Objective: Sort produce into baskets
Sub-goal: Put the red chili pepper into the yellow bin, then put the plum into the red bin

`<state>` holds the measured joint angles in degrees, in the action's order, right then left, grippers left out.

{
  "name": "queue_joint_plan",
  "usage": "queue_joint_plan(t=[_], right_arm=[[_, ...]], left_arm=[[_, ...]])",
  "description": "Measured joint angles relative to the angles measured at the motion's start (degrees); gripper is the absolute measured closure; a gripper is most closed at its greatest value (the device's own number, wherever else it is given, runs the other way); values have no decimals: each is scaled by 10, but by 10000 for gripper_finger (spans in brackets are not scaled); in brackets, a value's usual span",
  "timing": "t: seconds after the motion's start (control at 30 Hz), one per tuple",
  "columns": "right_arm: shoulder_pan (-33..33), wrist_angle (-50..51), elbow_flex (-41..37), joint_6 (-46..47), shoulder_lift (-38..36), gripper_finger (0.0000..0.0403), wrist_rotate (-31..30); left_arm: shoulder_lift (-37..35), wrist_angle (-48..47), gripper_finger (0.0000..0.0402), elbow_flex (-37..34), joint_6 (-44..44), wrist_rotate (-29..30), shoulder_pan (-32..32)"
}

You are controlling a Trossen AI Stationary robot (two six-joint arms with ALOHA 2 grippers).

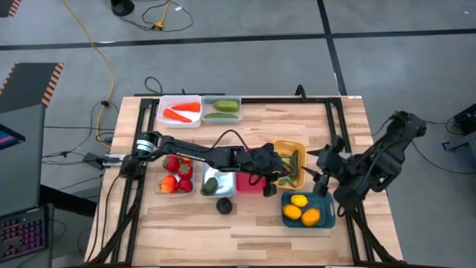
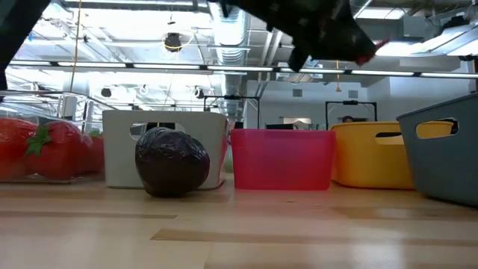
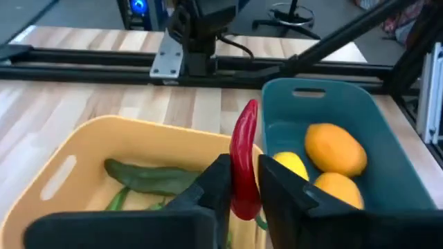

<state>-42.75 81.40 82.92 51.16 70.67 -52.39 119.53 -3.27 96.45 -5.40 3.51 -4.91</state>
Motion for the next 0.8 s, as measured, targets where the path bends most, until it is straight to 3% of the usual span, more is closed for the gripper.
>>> queue_joint_plan(t=[0.37, 0.57, 0.8], right_arm=[[36, -31, -8, -5, -27, 138, 4], [54, -21, -8, -64, -46, 138, 4], [58, -40, -52, -68, -137, 170, -3]], left_arm=[[27, 5, 221, 8, -3, -22, 22], [21, -57, 210, 49, 71, -28, 28], [5, -240, 209, 160, 148, -28, 24]])
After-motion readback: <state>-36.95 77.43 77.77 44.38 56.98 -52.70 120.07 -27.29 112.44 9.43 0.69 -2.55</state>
